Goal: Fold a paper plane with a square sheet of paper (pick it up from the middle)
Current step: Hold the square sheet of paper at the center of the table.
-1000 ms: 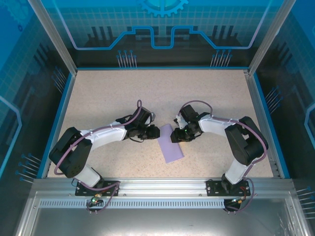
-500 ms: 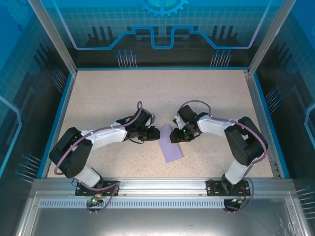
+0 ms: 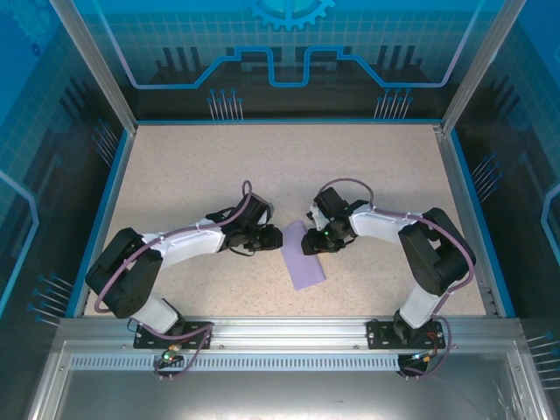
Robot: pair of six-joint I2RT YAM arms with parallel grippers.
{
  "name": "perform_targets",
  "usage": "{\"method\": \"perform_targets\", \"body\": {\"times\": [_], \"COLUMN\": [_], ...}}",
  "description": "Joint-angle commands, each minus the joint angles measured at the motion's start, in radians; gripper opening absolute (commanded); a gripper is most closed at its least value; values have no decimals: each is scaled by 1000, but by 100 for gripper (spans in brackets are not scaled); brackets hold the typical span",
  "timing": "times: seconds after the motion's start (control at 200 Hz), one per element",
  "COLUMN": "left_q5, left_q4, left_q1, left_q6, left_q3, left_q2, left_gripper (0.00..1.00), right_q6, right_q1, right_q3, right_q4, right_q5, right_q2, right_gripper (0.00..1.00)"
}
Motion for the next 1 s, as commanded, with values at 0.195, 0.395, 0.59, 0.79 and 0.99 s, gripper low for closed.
{"method": "perform_targets", "body": {"times": [0.195,0.395,0.59,0.79,0.99], "left_q5": [-41,-38,-26,-4,14], "left_q4": [-20,-19,-7,37,94], "left_q1": [-4,-5,-5,-6,-21], "left_q6": [-27,-25,-32,-55,-78], "left_q3": [-17,-12,-16,-29,-25], "left_q2": [-28,-23,-14,4,48], "left_gripper": [27,27,27,27,25], "right_q6": [-14,-21,-19,-16,-16], "right_q1": [51,57,64,68,68], "right_q3": [12,14,18,17,14], "right_q4": [2,0,-1,-1,-2], "right_q5": [-1,2,7,12,19], "right_q2": [46,48,51,57,59], "right_gripper": [45,45,46,45,45]}}
